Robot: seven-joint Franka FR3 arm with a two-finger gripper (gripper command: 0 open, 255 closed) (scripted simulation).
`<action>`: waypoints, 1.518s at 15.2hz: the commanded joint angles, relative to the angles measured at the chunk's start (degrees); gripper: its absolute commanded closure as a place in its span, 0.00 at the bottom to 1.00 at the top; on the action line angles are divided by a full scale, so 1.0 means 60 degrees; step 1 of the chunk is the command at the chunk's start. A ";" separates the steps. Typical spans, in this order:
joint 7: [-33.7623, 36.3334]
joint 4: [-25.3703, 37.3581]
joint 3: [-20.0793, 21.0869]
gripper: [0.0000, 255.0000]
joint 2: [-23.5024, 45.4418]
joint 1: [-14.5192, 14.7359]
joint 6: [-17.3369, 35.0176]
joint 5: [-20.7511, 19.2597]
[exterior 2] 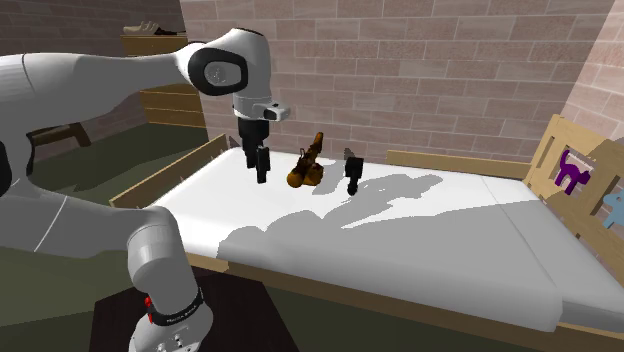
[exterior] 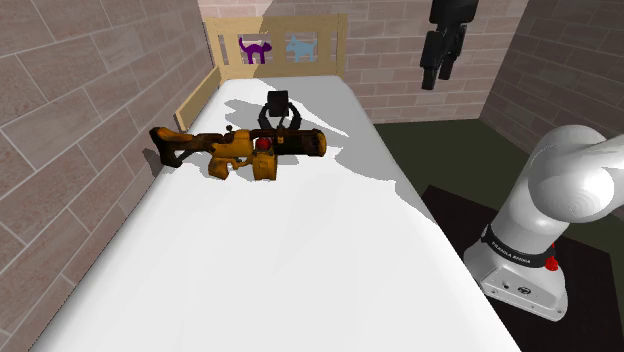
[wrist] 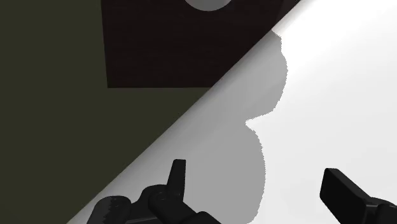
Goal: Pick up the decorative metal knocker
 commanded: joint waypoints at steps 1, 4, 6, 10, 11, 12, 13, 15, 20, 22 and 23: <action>0.0000 0.0000 0.0000 0.00 0.0000 0.0000 0.0000 0.0000; -0.0197 0.0398 -0.0006 0.00 0.1041 0.0076 0.0709 -0.0031; -0.0323 0.0727 -0.0005 0.00 0.1746 0.0125 0.1129 -0.0048; -0.0565 0.1531 0.0010 0.00 0.3167 0.0217 0.1836 -0.0073; -0.0623 0.1762 0.0016 0.00 0.3523 0.0239 0.1984 -0.0078; -0.0679 0.2005 0.0023 0.00 0.3880 0.0262 0.2121 -0.0084; -0.0734 0.2259 0.0031 0.00 0.4237 0.0283 0.2246 -0.0090; -0.0842 0.2805 0.0051 0.00 0.4952 0.0325 0.2460 -0.0102; -0.1089 0.4392 0.0122 0.00 0.6753 0.0421 0.2787 -0.0143; -0.1178 0.5125 0.0159 0.00 0.7485 0.0457 0.2832 -0.0167; -0.1220 0.5515 0.0179 0.00 0.7855 0.0476 0.2836 -0.0181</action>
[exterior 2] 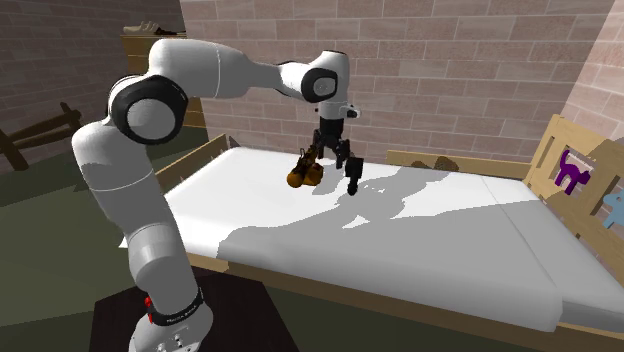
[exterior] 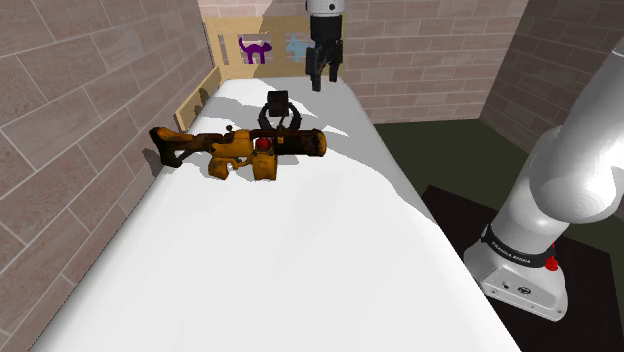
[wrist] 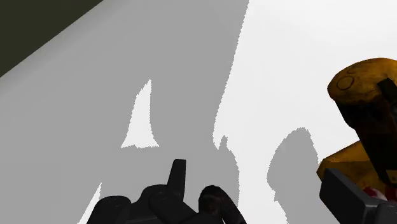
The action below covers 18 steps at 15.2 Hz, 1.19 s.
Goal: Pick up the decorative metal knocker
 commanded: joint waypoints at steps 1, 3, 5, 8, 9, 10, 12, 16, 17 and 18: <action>-0.0068 0.0849 0.0048 0.00 0.0750 0.0048 -0.0053 -0.0028; -0.0147 0.1722 0.0090 0.00 0.1515 0.0091 -0.0114 -0.0066; -0.0221 0.2684 0.0133 0.00 0.2311 0.0138 -0.0236 -0.0111; -0.0327 0.4359 0.0197 0.00 0.3595 0.0226 -0.0560 -0.0195; -0.0362 0.5002 0.0217 0.00 0.4060 0.0261 -0.0715 -0.0227; -0.0398 0.5706 0.0236 0.00 0.4555 0.0301 -0.0903 -0.0261; -0.0475 0.7388 0.0265 0.00 0.5681 0.0399 -0.1414 -0.0335; -0.0488 0.7036 0.0265 0.00 0.5713 0.0404 -0.1023 -0.0338; -0.0487 0.6841 0.0265 0.00 0.5673 0.0400 -0.0869 -0.0336; -0.0487 0.6655 0.0265 0.00 0.5637 0.0396 -0.0718 -0.0335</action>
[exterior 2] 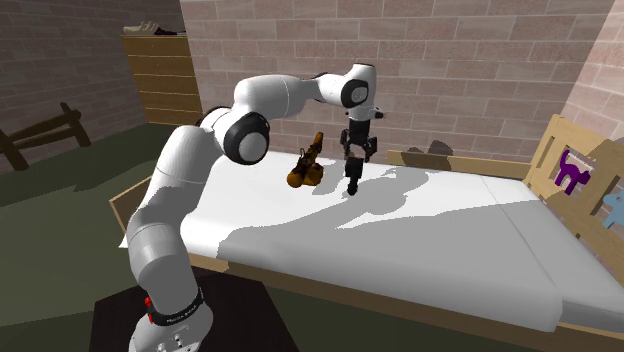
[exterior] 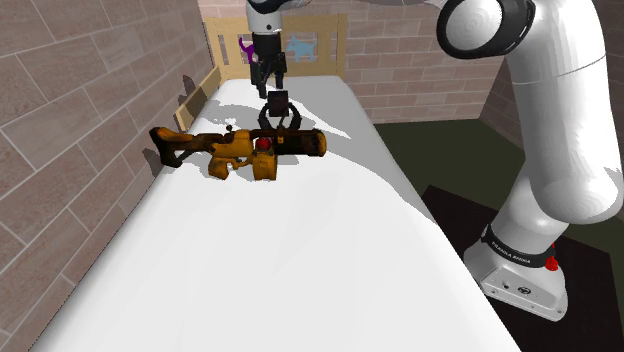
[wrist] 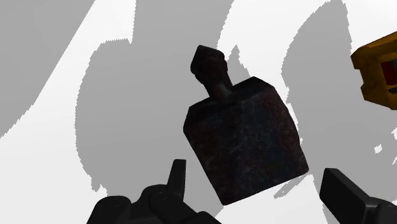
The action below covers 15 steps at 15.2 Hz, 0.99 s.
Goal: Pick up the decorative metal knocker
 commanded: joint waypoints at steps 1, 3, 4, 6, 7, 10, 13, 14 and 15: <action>-0.0004 -0.0285 0.0000 0.00 -0.0026 -0.0006 0.0267 0.0001; -0.0004 -0.0557 0.0000 0.00 -0.0069 -0.0012 0.0496 0.0002; -0.0004 -0.0552 0.0000 0.00 -0.0066 -0.0012 0.0494 0.0002; -0.0010 -0.0574 -0.0002 1.00 -0.0074 -0.0017 0.0508 0.0003; -0.0010 -0.0575 -0.0002 1.00 -0.0076 -0.0017 0.0507 0.0003; -0.0014 -0.0608 -0.0003 1.00 -0.0093 -0.0021 0.0524 0.0004; -0.0010 -0.0575 -0.0002 1.00 -0.0081 -0.0018 0.0502 0.0003; -0.0004 -0.0550 -0.0001 1.00 -0.0065 -0.0011 0.0494 0.0002; -0.0004 -0.0387 0.0000 1.00 -0.0044 -0.0008 0.0352 0.0001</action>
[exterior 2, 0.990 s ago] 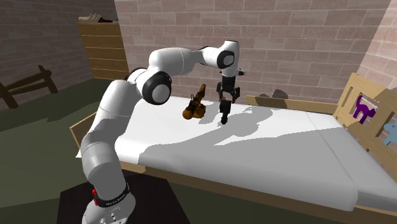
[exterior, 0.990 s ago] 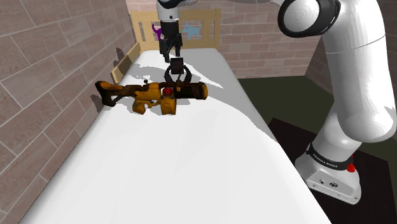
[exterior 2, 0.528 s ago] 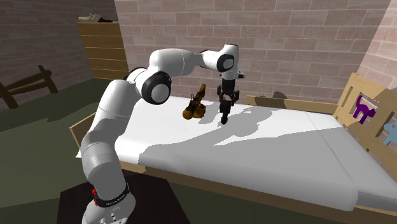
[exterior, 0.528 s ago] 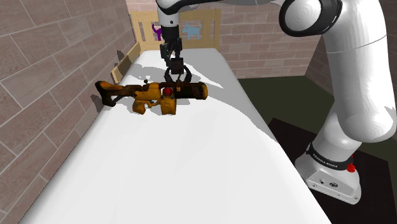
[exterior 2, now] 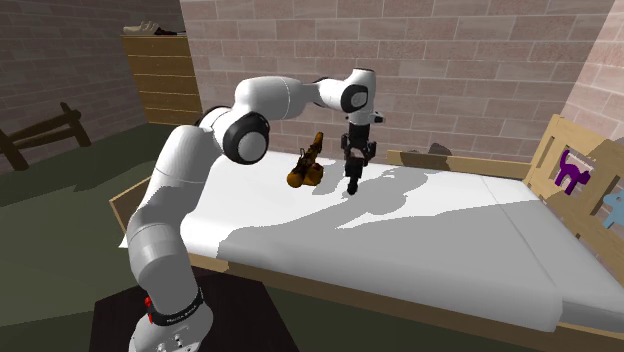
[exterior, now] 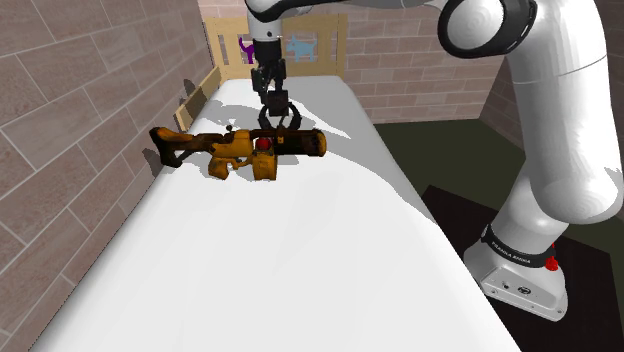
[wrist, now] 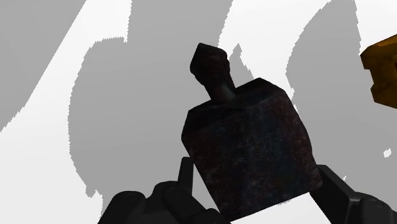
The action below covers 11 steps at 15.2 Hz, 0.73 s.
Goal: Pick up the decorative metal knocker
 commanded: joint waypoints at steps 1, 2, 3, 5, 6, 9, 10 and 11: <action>0.0000 0.0246 -0.0001 1.00 0.0038 0.0004 -0.0216 -0.0002; 0.0000 0.0435 -0.0001 1.00 0.0075 0.0008 -0.0368 -0.0004; 0.0000 0.0625 -0.0001 1.00 0.0112 0.0012 -0.0520 -0.0005; 0.0000 0.1032 -0.0001 1.00 0.0204 0.0021 -0.0836 -0.0009; 0.0000 0.1252 -0.0002 1.00 0.0259 0.0026 -0.1001 -0.0011; 0.0000 0.1996 -0.0004 1.00 0.0472 0.0044 -0.1531 -0.0019; -0.0001 0.2280 -0.0005 1.00 0.0564 0.0052 -0.1723 -0.0023; -0.0001 0.2587 -0.0006 1.00 0.0669 0.0060 -0.1926 -0.0027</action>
